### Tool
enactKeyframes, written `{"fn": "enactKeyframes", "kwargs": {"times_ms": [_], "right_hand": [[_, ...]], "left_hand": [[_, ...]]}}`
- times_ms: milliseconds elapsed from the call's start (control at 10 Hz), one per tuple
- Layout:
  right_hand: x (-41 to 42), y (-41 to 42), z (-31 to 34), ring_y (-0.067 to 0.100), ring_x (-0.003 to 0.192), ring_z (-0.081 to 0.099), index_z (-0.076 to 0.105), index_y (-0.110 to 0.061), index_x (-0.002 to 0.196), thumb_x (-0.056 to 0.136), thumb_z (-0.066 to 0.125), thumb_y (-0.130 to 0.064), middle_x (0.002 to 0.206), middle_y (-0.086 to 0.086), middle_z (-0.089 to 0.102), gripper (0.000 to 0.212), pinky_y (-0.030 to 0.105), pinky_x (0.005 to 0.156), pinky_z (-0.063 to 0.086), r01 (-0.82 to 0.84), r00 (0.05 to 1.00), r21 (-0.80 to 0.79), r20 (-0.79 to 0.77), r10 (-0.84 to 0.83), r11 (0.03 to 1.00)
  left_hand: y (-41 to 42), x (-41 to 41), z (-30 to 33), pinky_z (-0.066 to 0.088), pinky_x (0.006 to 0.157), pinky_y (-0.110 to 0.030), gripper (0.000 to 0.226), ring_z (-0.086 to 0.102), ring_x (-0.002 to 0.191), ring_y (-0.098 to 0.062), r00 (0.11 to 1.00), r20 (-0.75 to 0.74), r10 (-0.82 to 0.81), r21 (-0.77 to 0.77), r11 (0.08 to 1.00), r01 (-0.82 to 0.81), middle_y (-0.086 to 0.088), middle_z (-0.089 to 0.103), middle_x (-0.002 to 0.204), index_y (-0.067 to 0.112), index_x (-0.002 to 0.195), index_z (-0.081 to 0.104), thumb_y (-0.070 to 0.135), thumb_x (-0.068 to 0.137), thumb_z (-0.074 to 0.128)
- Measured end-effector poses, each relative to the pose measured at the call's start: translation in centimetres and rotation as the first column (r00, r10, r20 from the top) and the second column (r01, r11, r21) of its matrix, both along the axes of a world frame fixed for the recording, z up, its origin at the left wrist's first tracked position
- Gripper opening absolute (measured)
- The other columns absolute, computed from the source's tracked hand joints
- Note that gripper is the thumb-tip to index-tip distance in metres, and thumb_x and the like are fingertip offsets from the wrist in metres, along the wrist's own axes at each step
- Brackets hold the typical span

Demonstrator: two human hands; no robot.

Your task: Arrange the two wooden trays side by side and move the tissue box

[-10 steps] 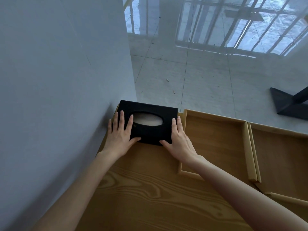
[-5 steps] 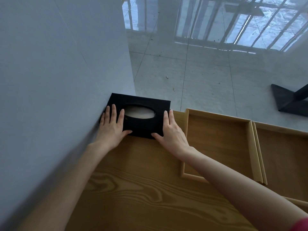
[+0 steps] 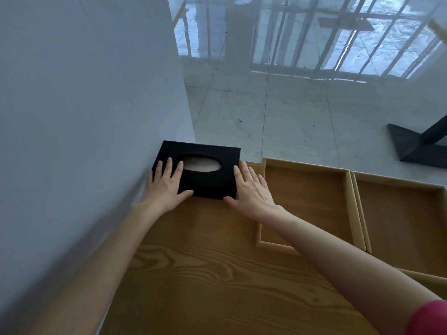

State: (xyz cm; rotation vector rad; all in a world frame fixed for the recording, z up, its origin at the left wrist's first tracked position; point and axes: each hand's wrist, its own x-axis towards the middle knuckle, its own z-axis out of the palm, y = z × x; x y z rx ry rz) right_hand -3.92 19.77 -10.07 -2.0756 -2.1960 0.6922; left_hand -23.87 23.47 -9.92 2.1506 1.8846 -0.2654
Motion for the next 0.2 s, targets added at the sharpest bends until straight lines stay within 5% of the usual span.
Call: {"fn": "enactKeyframes", "kwargs": {"times_ms": [200], "right_hand": [[2.1, -2.1, 4.0, 0.029, 0.145, -0.003, 0.007, -0.016, 0.146, 0.086, 0.053, -0.042, 0.158, 0.01, 0.002, 0.08, 0.051, 0.116, 0.0, 0.024, 0.998, 0.026, 0.056, -0.025, 0.999]], "left_hand": [[-1.7, 2.4, 4.0, -0.001, 0.116, -0.047, 0.076, -0.01, 0.143, -0.029, 0.998, 0.021, -0.061, 0.068, 0.996, 0.059, -0.01, -0.009, 0.157, 0.021, 0.146, -0.004, 0.052, 0.089, 0.037]]}}
